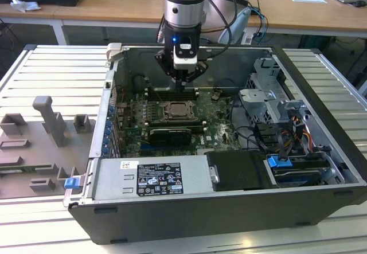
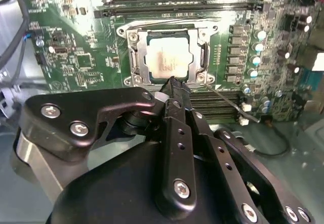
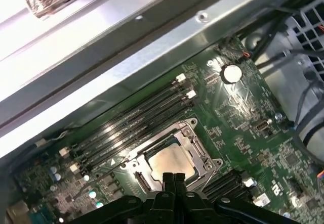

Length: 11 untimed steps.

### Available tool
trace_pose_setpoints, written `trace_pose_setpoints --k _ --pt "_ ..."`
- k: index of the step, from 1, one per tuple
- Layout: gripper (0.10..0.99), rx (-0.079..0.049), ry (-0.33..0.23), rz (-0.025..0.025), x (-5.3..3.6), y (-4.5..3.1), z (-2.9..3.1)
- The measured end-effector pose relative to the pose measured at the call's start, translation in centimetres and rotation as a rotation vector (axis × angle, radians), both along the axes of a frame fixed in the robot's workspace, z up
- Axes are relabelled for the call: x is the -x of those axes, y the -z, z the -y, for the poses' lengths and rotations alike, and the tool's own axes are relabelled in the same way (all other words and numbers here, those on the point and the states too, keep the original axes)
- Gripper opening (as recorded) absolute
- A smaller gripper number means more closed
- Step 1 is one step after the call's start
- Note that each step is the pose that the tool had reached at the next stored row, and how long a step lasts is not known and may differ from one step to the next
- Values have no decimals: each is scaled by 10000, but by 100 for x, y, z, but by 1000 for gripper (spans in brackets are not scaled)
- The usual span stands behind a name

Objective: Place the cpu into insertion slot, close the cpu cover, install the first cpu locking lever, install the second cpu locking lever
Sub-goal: 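Install the first cpu locking lever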

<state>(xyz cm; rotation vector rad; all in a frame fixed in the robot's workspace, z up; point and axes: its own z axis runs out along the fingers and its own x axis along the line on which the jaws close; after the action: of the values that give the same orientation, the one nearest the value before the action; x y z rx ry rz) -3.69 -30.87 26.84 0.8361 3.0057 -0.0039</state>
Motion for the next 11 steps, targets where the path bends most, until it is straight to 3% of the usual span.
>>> trace_pose_setpoints --k 11 --pt "106 -1 -2047 0 0 5 0"
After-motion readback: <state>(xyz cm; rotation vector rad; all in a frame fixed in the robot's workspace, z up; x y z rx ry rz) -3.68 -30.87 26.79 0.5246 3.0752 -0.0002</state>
